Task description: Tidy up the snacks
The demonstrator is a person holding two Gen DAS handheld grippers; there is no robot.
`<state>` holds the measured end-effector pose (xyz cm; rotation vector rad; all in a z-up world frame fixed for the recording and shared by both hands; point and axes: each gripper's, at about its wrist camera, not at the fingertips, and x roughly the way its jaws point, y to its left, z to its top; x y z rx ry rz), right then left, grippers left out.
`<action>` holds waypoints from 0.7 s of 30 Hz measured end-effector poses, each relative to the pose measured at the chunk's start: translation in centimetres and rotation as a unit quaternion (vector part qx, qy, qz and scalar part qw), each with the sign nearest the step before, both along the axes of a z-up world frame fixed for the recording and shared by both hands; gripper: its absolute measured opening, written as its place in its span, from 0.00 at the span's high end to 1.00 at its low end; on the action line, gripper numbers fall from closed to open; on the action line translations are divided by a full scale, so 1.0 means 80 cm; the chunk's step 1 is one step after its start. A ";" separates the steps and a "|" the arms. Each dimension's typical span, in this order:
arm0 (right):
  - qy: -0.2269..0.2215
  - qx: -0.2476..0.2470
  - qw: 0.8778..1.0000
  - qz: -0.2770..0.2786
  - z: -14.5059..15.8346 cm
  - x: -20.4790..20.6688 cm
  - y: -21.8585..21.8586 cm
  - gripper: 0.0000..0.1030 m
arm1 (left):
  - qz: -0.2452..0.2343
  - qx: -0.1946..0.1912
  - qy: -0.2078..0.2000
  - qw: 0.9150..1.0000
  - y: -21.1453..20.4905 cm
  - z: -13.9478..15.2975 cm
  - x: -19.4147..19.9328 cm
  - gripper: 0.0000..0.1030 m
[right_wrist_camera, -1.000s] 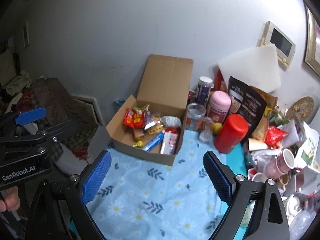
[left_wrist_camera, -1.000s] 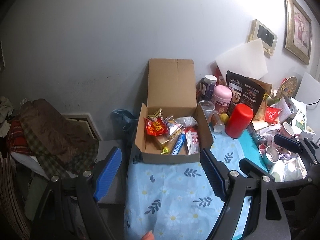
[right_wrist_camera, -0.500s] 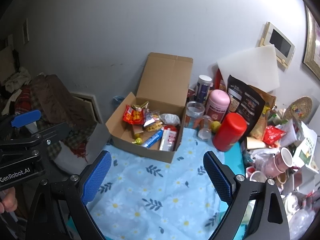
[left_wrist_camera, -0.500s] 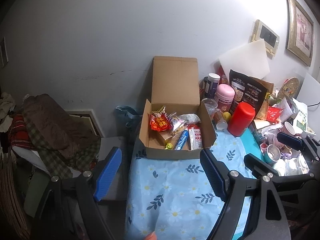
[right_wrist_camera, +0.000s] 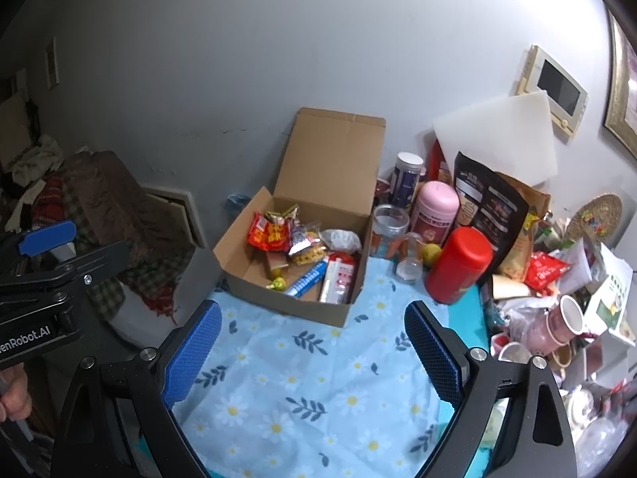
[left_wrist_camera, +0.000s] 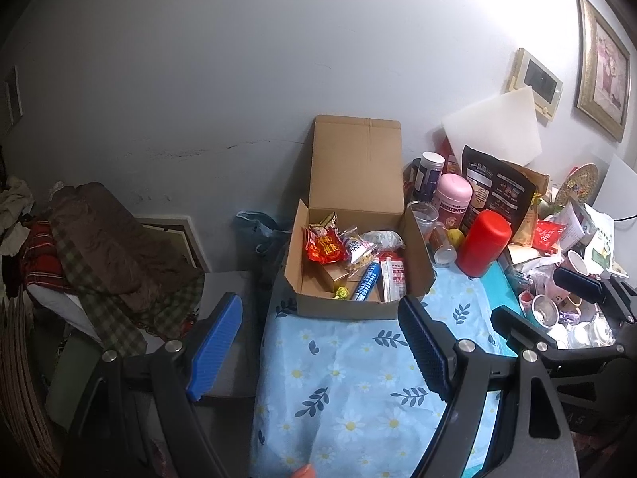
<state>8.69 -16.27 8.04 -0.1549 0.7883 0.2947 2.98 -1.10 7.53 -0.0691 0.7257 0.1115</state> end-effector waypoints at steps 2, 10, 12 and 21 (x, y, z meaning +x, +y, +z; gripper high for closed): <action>-0.001 0.000 1.000 0.002 0.001 -0.001 0.000 0.08 | -0.001 0.000 0.001 1.000 0.000 0.000 0.000 0.21; 0.003 0.002 1.000 0.000 0.000 -0.001 -0.001 0.08 | -0.001 0.006 0.005 1.000 -0.002 0.001 -0.001 0.21; 0.004 0.004 1.000 0.000 -0.001 -0.001 -0.003 0.08 | -0.001 0.007 0.006 1.000 -0.003 0.000 -0.001 0.21; 0.006 0.011 1.000 -0.014 -0.001 0.003 -0.011 0.08 | -0.012 0.013 0.008 1.000 -0.009 0.003 0.003 0.21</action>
